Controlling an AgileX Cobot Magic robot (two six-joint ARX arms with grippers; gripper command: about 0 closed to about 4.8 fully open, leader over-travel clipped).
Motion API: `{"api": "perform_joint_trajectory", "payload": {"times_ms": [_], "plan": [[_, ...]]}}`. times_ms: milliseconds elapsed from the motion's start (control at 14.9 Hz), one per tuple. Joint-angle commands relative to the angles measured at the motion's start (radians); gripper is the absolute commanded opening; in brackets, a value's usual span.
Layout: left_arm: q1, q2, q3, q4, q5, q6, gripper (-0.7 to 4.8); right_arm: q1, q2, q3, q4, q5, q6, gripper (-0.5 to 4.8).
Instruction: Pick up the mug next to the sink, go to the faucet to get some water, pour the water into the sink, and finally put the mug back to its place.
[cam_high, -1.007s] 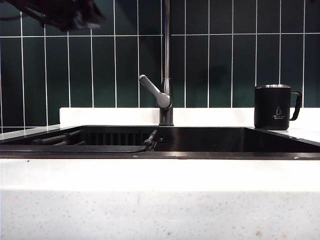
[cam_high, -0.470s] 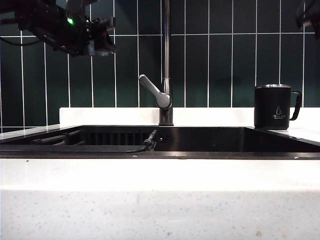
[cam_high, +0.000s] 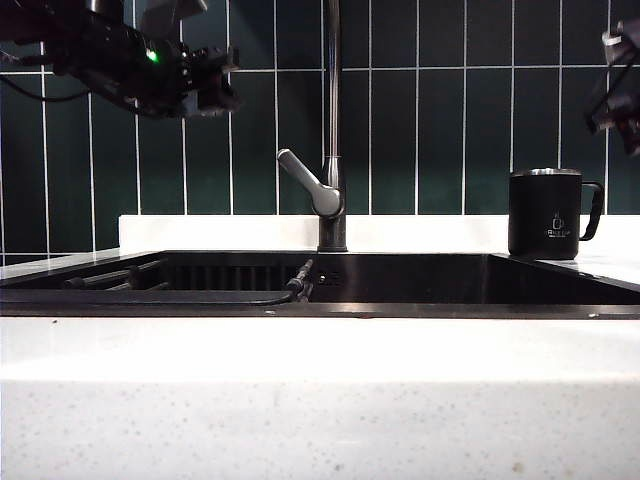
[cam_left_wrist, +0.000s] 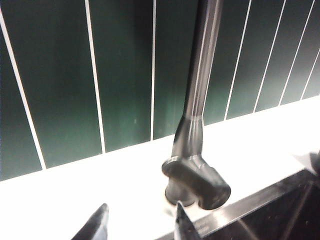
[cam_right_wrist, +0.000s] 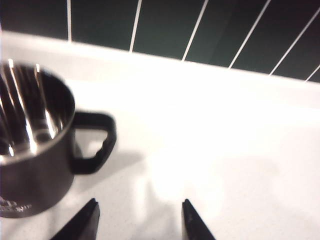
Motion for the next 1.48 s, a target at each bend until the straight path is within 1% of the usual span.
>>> {"api": "perform_joint_trajectory", "payload": {"times_ms": [67, 201, 336, 403, 537, 672, 873, 940, 1276, 1477], "plan": [[0.000, 0.023, 0.013, 0.008, 0.001, 0.008, 1.87, -0.024, 0.041, 0.003, 0.064, -0.035, 0.031, 2.25], [0.000, 0.042, 0.015, 0.028, 0.001, 0.008, 1.87, -0.037, 0.064, 0.003, 0.075, -0.071, 0.075, 2.25], [0.000, 0.063, 0.022, 0.043, 0.001, 0.008, 1.88, -0.037, 0.088, 0.003, 0.087, -0.076, 0.076, 2.25], [0.000, 0.085, 0.043, 0.041, 0.002, 0.008, 1.88, -0.037, 0.108, 0.003, 0.098, -0.098, 0.090, 2.26], [0.000, 0.108, 0.071, 0.031, 0.001, 0.008, 1.88, -0.037, 0.127, 0.004, 0.108, -0.101, 0.090, 2.29], [0.000, 0.139, 0.107, 0.026, 0.001, 0.008, 1.89, -0.037, 0.164, 0.004, 0.153, -0.102, 0.090, 2.46], [0.000, 0.153, 0.114, 0.023, 0.002, 0.012, 1.89, -0.037, 0.208, 0.011, 0.206, -0.102, 0.089, 2.58], [0.000, 0.157, 0.114, 0.024, 0.002, 0.012, 1.89, -0.037, 0.230, 0.031, 0.207, -0.109, 0.089, 2.67], [0.000, 0.158, 0.114, 0.023, 0.001, 0.012, 1.88, -0.036, 0.323, 0.142, 0.209, -0.113, 0.090, 2.66], [0.000, 0.158, 0.114, 0.024, 0.001, 0.013, 1.88, -0.037, 0.361, 0.165, 0.210, -0.113, 0.090, 2.66]]}}
